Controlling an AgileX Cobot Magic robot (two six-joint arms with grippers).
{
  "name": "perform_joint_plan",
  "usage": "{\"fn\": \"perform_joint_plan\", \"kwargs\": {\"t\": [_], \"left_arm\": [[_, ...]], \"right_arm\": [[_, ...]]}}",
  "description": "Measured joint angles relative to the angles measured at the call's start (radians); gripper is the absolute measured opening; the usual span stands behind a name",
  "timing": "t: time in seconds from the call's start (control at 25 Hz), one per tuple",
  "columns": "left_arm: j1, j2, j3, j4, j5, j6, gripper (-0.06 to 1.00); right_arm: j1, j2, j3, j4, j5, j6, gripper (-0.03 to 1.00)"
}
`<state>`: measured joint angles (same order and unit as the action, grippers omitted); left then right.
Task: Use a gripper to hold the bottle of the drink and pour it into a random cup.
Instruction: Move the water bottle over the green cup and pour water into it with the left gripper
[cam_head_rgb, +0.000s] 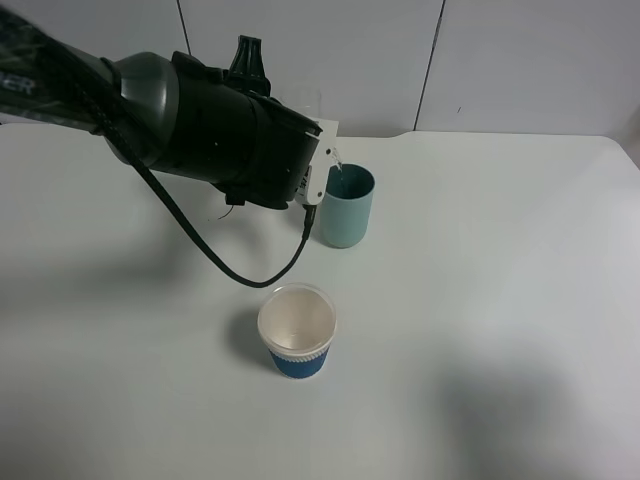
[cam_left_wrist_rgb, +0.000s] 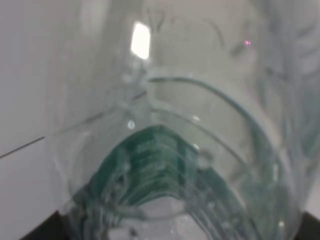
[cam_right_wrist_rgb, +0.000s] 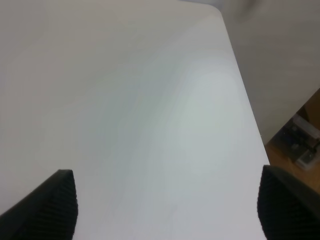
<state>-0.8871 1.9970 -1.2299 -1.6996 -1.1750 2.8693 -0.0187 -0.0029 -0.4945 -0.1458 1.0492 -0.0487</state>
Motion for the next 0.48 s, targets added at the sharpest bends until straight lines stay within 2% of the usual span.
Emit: {"fn": "perform_joint_plan", "kwargs": {"t": [0.48], "left_arm": [[0.0, 0.0, 0.0, 0.0, -0.002, 0.022, 0.52]], "right_arm": [[0.0, 0.0, 0.0, 0.0, 0.0, 0.0, 0.74]]}}
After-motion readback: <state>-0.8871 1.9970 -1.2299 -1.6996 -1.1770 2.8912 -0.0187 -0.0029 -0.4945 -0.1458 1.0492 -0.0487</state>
